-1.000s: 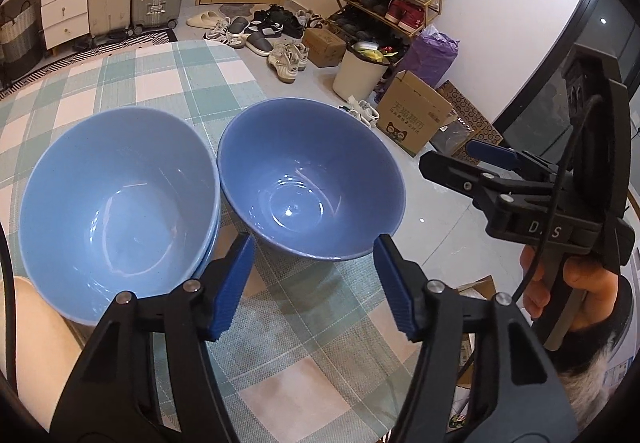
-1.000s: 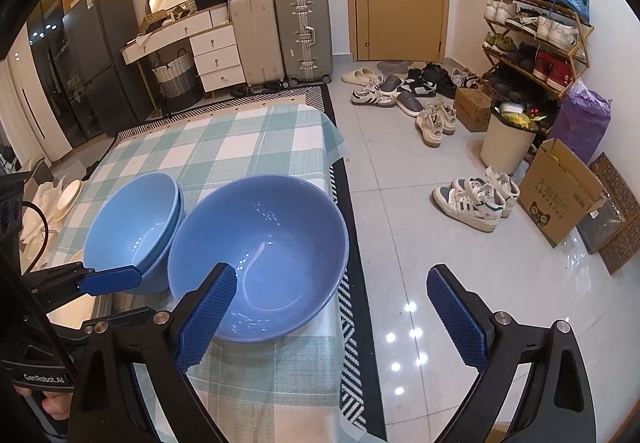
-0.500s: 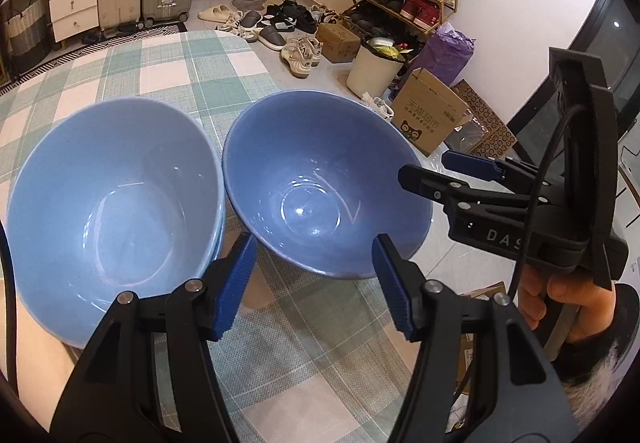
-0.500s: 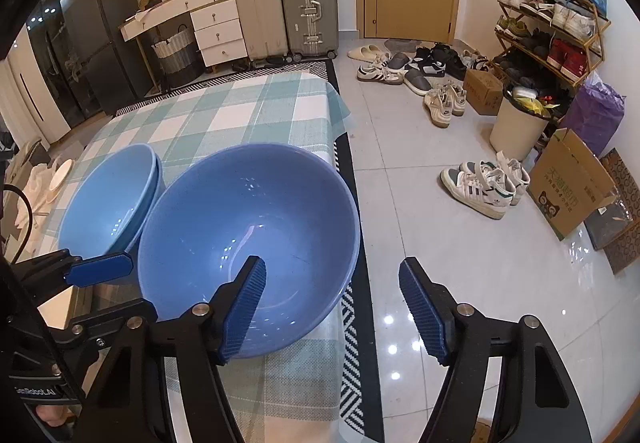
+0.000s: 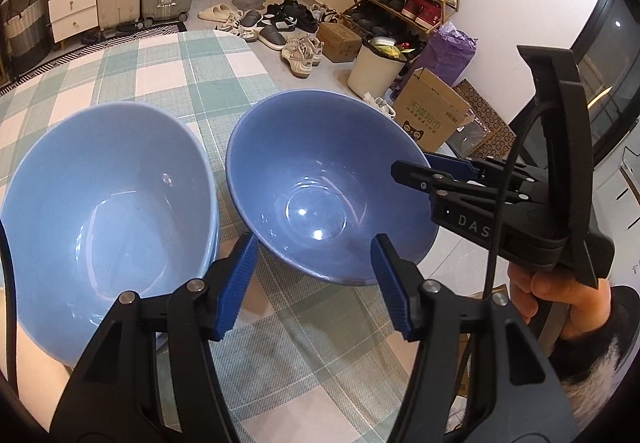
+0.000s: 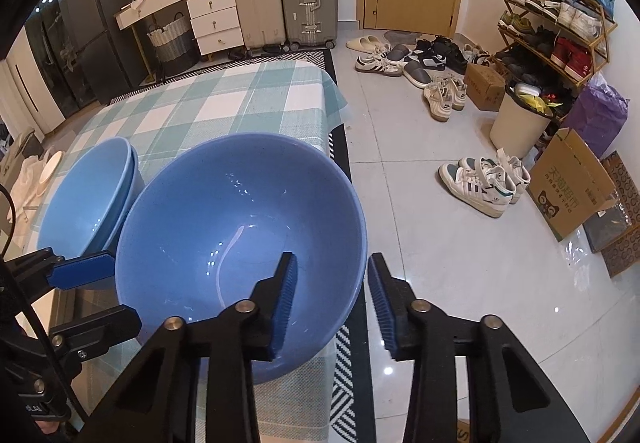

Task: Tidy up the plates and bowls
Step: 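Close both tools on the rim of the light-blue bowl, then lift the bowl with both tools and carry it over the nested bowls, then lower the bowl onto the nested bowls and open both tools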

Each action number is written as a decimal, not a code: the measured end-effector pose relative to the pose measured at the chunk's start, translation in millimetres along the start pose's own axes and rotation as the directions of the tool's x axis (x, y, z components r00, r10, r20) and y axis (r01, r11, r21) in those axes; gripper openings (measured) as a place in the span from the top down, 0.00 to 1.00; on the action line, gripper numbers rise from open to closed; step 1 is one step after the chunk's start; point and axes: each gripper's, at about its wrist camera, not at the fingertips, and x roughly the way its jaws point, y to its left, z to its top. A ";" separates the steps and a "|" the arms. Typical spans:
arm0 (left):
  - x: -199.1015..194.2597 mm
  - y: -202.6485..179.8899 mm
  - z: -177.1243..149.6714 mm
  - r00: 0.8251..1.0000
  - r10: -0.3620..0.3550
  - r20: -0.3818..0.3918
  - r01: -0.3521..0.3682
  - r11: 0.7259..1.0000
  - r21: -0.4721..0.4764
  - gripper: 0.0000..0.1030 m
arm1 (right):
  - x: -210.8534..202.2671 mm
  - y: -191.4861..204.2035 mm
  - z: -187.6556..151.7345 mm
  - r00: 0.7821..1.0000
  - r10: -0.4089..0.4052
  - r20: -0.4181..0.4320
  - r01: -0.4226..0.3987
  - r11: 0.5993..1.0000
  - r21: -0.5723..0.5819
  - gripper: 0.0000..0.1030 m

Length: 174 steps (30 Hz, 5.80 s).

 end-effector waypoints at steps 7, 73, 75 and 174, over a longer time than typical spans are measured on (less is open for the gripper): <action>0.4 -1.2 -0.7 1.000 0.005 0.003 -0.005 1.000 -0.001 0.47 | 2.5 -3.4 1.3 0.999 -0.045 0.010 0.045 0.999 -0.022 0.80; -156.8 7.0 -9.8 0.974 0.036 0.223 -0.058 0.994 0.092 0.70 | -131.1 76.1 15.6 0.971 -0.088 0.221 0.111 0.990 -0.092 0.83; -165.9 10.5 -11.7 0.972 0.040 0.230 -0.062 0.994 0.090 0.70 | -135.2 83.5 17.4 0.970 -0.086 0.227 0.110 0.989 -0.098 0.83; -112.6 179.3 -36.0 0.962 0.256 0.092 -0.254 0.966 -0.039 0.69 | 11.4 207.2 25.7 1.000 0.002 0.025 0.005 0.964 -0.264 0.75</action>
